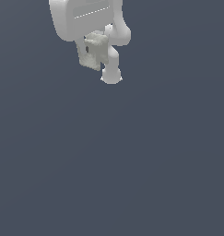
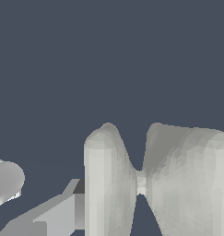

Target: Pick up the object and move it to a goal position.

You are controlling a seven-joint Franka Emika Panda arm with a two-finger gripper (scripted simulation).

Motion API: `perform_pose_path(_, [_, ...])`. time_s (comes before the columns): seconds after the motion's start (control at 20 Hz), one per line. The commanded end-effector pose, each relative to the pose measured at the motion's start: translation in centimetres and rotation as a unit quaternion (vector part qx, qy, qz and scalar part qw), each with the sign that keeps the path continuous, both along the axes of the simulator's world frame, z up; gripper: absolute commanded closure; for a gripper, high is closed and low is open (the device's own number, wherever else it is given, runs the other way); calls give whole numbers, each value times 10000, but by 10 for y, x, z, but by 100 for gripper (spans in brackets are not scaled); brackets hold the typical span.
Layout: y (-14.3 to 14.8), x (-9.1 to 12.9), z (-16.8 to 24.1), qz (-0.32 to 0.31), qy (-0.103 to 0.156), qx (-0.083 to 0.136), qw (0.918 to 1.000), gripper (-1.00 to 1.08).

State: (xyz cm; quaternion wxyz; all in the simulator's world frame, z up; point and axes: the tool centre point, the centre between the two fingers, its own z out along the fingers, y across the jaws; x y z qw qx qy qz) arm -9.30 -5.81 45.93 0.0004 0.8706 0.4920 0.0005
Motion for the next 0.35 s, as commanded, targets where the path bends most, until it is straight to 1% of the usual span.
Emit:
perform_pose_path(0.0, [1, -1, 10, -2, 6, 1, 10000, 108])
perform_pose_path(0.3, [2, -1, 19, -2, 6, 1, 10000, 108])
